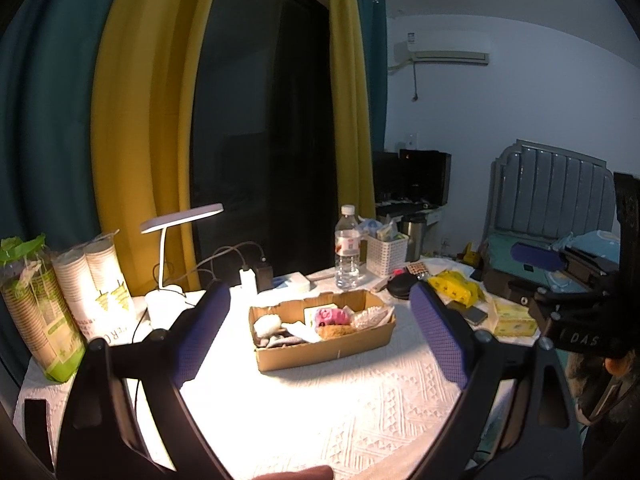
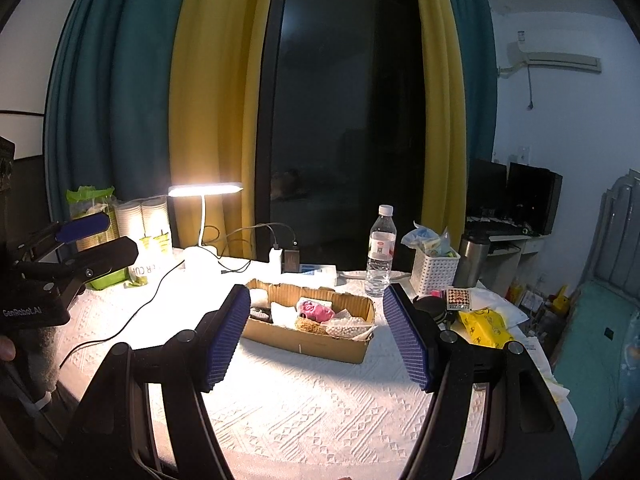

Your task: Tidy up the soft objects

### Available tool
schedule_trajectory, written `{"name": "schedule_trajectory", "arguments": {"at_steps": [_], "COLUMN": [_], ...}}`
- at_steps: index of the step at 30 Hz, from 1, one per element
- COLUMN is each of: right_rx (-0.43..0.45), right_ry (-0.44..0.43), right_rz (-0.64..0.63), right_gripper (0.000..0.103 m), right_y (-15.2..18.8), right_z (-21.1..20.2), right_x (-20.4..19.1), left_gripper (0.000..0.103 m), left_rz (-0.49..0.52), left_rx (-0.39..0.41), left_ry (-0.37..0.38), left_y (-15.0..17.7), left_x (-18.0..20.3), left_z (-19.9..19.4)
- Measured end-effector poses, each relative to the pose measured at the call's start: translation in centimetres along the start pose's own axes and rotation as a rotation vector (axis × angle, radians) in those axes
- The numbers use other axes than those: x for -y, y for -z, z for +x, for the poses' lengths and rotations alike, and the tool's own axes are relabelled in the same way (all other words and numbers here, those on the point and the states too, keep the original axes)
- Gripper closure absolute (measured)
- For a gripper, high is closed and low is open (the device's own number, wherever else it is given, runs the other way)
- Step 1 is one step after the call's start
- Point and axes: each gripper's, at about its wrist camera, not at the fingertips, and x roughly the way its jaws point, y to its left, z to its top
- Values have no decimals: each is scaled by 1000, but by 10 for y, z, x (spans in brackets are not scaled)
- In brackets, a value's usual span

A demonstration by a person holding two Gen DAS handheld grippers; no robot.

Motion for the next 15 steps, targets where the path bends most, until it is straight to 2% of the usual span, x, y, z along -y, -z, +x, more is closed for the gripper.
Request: {"name": "schedule_trajectory", "arguments": {"at_steps": [15], "right_rx": [-7], "right_ry": [3], "right_rz": [2], "right_gripper": [31], "right_y": [1], "right_z": [2], "right_x": [-2], "left_gripper": [11], "left_rz": [-8], "left_rx": [-11], "left_ry": [2], "left_y": [3], "left_x": [0], "left_z": [-2]}}
